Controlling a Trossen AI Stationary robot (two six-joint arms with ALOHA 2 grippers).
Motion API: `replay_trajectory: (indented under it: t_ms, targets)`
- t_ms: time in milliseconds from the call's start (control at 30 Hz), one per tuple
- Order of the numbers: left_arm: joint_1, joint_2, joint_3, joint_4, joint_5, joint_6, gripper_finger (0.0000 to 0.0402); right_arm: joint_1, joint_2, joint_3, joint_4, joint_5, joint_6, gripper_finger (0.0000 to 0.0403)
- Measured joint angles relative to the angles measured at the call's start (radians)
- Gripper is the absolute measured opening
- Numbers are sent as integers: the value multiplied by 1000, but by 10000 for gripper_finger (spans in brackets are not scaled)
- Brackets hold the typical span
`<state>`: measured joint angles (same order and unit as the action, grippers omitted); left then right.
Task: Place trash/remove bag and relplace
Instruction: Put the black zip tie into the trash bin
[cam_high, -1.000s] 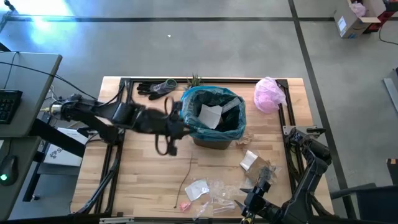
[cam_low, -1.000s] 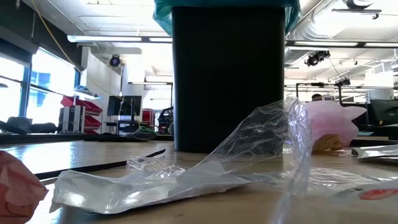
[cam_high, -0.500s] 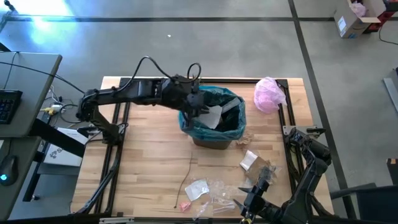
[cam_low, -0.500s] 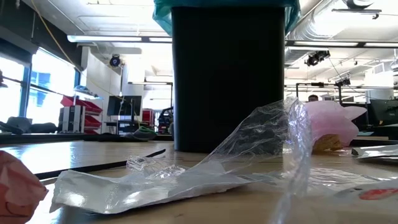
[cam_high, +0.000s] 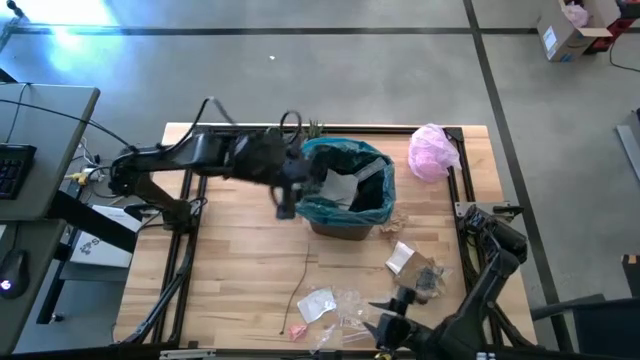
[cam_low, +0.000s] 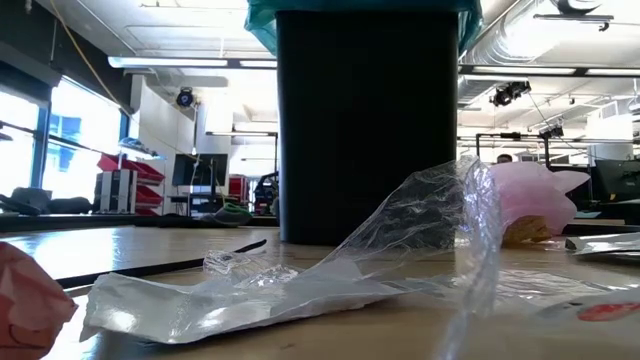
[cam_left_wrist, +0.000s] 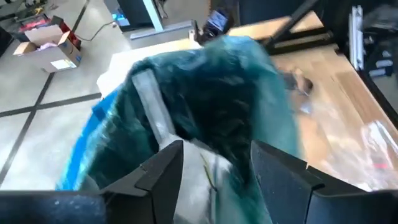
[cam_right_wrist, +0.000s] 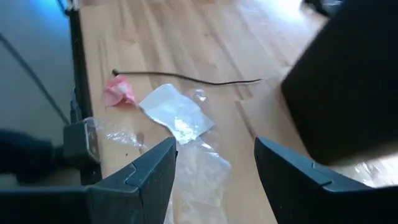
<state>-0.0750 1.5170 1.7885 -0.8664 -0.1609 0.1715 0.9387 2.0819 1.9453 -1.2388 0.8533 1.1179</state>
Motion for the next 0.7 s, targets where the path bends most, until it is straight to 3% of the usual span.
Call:
replay_trajectory:
  t_ms: [200, 367, 533, 700]
  targets:
    - [-222, -61, -18, -136, -176, -155, 165, -97, 0, 0, 167, -130, -309, 187]
    - [-408, -72, -110, -189, -315, -412, 160, -181, 0, 1, 269, -265, -512, 148]
    - [-582, -37, -283, -121, -400, -740, 158, -223, 0, 1, 253, -309, -532, 125]
    - [-682, 66, -448, 45, -423, -1035, 158, -219, 0, -4, 241, -313, -533, 123]
